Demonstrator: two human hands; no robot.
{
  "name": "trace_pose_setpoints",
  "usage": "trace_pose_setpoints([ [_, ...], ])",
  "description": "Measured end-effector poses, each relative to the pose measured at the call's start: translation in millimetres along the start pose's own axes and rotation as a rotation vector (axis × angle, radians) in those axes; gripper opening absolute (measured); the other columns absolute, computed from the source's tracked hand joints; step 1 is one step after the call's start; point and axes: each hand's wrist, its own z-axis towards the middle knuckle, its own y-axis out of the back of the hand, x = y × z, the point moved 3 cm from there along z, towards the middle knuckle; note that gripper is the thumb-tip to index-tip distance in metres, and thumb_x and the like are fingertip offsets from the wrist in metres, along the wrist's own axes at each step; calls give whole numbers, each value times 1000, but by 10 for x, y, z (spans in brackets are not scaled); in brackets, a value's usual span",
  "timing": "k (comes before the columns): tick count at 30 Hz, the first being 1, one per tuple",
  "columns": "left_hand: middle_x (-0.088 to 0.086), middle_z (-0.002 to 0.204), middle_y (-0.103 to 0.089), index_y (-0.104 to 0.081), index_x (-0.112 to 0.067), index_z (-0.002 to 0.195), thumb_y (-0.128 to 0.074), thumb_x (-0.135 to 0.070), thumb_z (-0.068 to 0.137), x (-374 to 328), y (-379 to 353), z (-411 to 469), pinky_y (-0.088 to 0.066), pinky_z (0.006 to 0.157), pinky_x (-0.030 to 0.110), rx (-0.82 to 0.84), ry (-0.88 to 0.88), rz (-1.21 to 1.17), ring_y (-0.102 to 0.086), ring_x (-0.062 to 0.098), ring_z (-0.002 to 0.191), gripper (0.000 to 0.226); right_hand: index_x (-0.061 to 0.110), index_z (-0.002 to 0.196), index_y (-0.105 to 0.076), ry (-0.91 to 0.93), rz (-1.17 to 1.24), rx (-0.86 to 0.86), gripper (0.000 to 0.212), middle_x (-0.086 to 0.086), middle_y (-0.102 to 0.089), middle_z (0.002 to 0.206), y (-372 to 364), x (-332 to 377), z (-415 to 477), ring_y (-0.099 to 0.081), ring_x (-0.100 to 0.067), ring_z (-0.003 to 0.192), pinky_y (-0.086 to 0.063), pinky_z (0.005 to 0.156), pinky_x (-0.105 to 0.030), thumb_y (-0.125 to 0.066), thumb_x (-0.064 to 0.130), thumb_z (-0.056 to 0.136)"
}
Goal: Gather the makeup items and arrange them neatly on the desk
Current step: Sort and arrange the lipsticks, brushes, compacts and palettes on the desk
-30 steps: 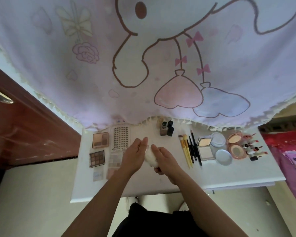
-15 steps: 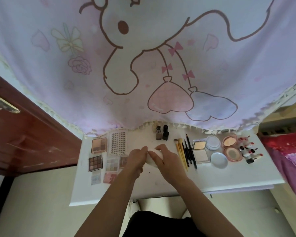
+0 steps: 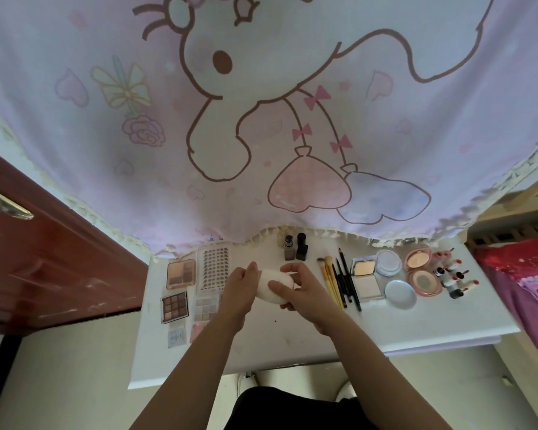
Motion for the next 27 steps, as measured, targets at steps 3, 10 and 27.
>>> trace_pose_setpoints([
  [3,8,95,-57,-56,-16,95,-42,-47,99,-19,36,42,-44,69,36,-4,-31,-12,-53,21,83,35,25,134,-49,-84,1,58,53,-3,-63,116,11,20,4,-69,-18,89,-56,75,-26,-64,50,90],
  [10,5,84,-53,-56,-7,89,-45,-43,100,-74,142,116,-39,66,31,-30,-146,50,-47,16,73,39,1,120,-62,-345,353,156,57,-16,-70,99,-103,35,57,-62,-14,69,-51,61,-23,-61,50,92],
  [27,3,71,-50,-51,-12,79,-26,-56,101,37,6,603,-38,57,30,17,-81,214,-51,21,66,56,23,104,-61,-159,52,-354,40,-7,-64,107,646,-377,201,-64,-23,95,-59,85,-41,-82,9,72],
])
